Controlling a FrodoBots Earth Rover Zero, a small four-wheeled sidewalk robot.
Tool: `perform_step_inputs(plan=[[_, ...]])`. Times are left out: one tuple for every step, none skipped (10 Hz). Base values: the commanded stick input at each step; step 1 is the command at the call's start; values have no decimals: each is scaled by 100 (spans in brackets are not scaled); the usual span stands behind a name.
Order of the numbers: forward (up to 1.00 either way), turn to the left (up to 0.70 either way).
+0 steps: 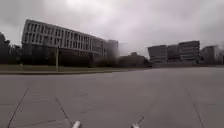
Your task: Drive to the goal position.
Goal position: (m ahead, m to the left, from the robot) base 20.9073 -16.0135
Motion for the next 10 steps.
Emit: perform_step_inputs(plan=[[70,-33],[70,-28],[70,-14],[70,-1],[70,0],[70,0],[70,0],[70,-3],[70,-28],[70,-34]])
